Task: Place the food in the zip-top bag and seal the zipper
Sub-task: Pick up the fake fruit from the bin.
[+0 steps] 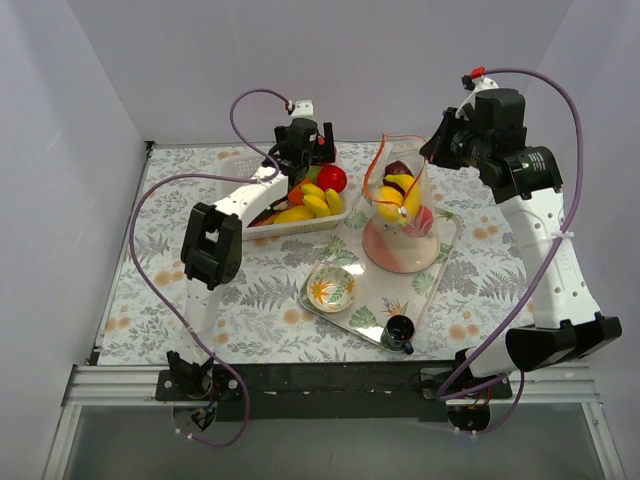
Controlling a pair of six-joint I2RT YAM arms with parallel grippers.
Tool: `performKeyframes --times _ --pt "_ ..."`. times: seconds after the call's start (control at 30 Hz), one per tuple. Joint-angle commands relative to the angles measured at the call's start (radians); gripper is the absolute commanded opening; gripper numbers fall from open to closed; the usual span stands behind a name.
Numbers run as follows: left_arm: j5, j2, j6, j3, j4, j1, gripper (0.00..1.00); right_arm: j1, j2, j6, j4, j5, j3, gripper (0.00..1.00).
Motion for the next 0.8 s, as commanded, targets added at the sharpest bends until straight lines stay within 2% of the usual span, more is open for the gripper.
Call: performKeyframes --times 0.0,0.17,0.77 --pt "-0.006 0.003 0.064 0.029 0.085 0.0 0.98 -0.003 -0.042 -0.036 0.038 0.013 0.01 0.01" --pt "0.041 0.001 0.063 0.008 0.124 0.0 0.98 -0.003 -0.047 -0.047 0.051 0.012 -0.01 0.01" --pt "0.041 0.13 0.061 0.124 0.106 -0.02 0.98 -0.003 -0.042 -0.059 0.065 0.001 -0.022 0.01"
